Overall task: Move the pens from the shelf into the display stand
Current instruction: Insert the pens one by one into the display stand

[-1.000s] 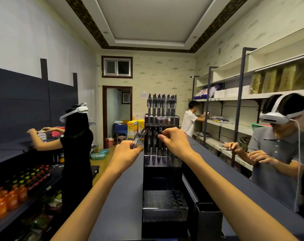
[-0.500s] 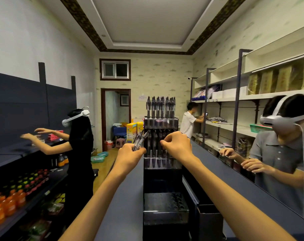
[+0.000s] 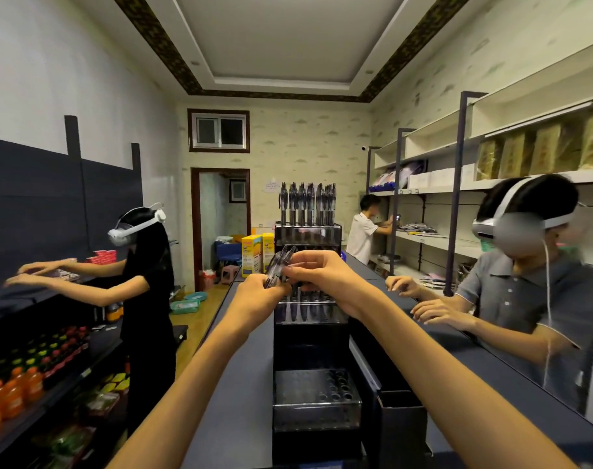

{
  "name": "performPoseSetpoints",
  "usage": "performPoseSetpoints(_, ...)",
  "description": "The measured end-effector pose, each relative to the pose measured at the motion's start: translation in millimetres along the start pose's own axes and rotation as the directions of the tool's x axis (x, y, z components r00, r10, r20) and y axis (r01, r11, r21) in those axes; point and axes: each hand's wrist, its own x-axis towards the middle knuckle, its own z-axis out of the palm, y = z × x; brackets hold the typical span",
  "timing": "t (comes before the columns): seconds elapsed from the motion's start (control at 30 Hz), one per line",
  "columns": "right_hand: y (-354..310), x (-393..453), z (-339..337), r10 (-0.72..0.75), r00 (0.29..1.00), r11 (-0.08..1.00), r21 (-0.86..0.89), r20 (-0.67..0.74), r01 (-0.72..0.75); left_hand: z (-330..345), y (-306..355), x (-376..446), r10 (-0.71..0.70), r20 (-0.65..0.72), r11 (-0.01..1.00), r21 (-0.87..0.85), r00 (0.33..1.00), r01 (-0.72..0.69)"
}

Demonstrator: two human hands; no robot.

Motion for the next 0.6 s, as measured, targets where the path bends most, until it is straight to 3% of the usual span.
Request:
performPoseSetpoints(0.1,4,1,2,0.002,0.999,1.000,0.022,-0.032,-0.002,2,1,-1,0.004,0.025,1.000,0.000,1.000,-0.004)
performPoseSetpoints(0.2,6,2,4,-0.005,0.995,0.989,0.149,-0.102,0.021,4,2,-1,0.012,0.025,1.000,0.018,1.000,-0.012)
performPoseSetpoints(0.37,8,7,-1,-0.063,0.956,0.933,0.323,-0.288,0.158,3,2,-2,0.058,-0.012,0.992,0.114,0.998,-0.056)
performPoseSetpoints(0.53,9,11,-16,-0.091,0.894,0.915,0.317,-0.438,0.248,-4,-3,-4,0.095,-0.041,0.977,0.196,0.995,-0.085)
performPoseSetpoints(0.6,10,12,-22,-0.102,0.870,0.941,0.237,-0.483,0.242,-8,-4,-6,0.102,-0.062,0.968,0.236,0.993,-0.085)
